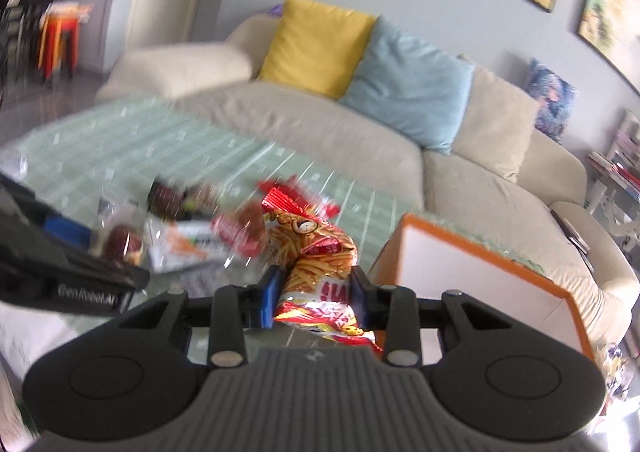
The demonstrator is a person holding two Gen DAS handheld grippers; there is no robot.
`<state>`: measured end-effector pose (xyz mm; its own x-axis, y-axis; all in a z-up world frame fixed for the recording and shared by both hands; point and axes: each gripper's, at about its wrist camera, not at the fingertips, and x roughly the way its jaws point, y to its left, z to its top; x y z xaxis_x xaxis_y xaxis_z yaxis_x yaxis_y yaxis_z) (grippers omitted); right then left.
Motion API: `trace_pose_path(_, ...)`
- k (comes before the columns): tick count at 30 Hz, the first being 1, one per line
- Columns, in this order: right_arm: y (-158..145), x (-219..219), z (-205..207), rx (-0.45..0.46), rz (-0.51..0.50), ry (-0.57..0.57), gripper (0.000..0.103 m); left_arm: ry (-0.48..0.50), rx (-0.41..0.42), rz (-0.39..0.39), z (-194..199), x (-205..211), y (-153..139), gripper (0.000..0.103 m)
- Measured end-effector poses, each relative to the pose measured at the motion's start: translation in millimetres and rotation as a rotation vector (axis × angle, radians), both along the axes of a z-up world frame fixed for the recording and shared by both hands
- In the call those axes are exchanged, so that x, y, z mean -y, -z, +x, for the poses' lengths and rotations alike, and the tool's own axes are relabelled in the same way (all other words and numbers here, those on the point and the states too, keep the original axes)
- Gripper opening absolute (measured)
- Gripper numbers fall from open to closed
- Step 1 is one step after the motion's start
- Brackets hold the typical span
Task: Organize snacks
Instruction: 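Carry both snacks over the orange box and release them inside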
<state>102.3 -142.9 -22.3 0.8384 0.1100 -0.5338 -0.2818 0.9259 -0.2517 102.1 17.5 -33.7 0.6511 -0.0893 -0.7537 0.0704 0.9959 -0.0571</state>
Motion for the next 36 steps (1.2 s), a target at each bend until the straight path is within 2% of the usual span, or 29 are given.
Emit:
trace_pose_path(4, -26.3, 26.6, 7.9, 0.016, 0.073, 0.058, 0.034, 0.046, 0.038, -0.043, 11.2, 18.8, -23.5, 0.059)
trace_pose_path(7, -39.8, 51.6, 17.0, -0.006, 0.124, 0.108, 0.034, 0.106, 0.052, -0.064, 20.7, 40.3, -35.7, 0.059)
trace_pose_path(10, -44.0, 74.9, 27.1, -0.042, 0.154, 0.155, 0.034, 0.173, 0.05, -0.091, 31.3, 63.5, -42.7, 0.059)
trace_pose_path(13, -43.0, 99.3, 33.9, -0.083, 0.171, 0.205, 0.034, 0.24, 0.049, -0.085, 42.5, 88.9, -44.5, 0.059)
trace_pose_path(16, -38.5, 122.0, 40.7, -0.122, 0.171, 0.252, 0.034, 0.306, 0.016, -0.101, 55.2, 112.8, -39.4, 0.059)
trace_pose_path(22, -16.6, 166.7, 57.3, -0.239, 0.182, 0.332, 0.034, 0.437, -0.004, -0.044, 65.4, 157.6, -28.5, 0.059)
trace_pose_path(26, 4.0, 191.1, 67.7, -0.353, 0.243, 0.329, 0.034, 0.501, -0.072, -0.051, 72.7, 171.9, -17.4, 0.059)
trace_pose_path(28, 14.1, 198.6, 74.4, -0.415, 0.279, 0.324, 0.034, 0.536, -0.113, -0.017, 77.9, 180.9, -10.5, 0.059)
trace_pose_path(30, 22.5, 205.0, 80.8, -0.46, 0.295, 0.315, 0.034, 0.575, -0.113, 0.019, 79.2, 188.6, -9.9, 0.059)
trace_pose_path(33, 33.4, 210.3, 91.1, -0.527, 0.325, 0.305, 0.034, 0.602, -0.174, 0.048, 87.4, 197.0, -8.3, 0.058)
trace_pose_path(35, 39.0, 210.9, 96.1, -0.555, 0.325, 0.297, 0.034, 0.619, -0.197, 0.086, 92.5, 203.1, -7.2, 0.055)
trace_pose_path(36, 41.3, 210.8, 98.0, -0.562, 0.32, 0.295, 0.034, 0.628, -0.2, 0.107, 93.4, 206.3, -6.5, 0.034)
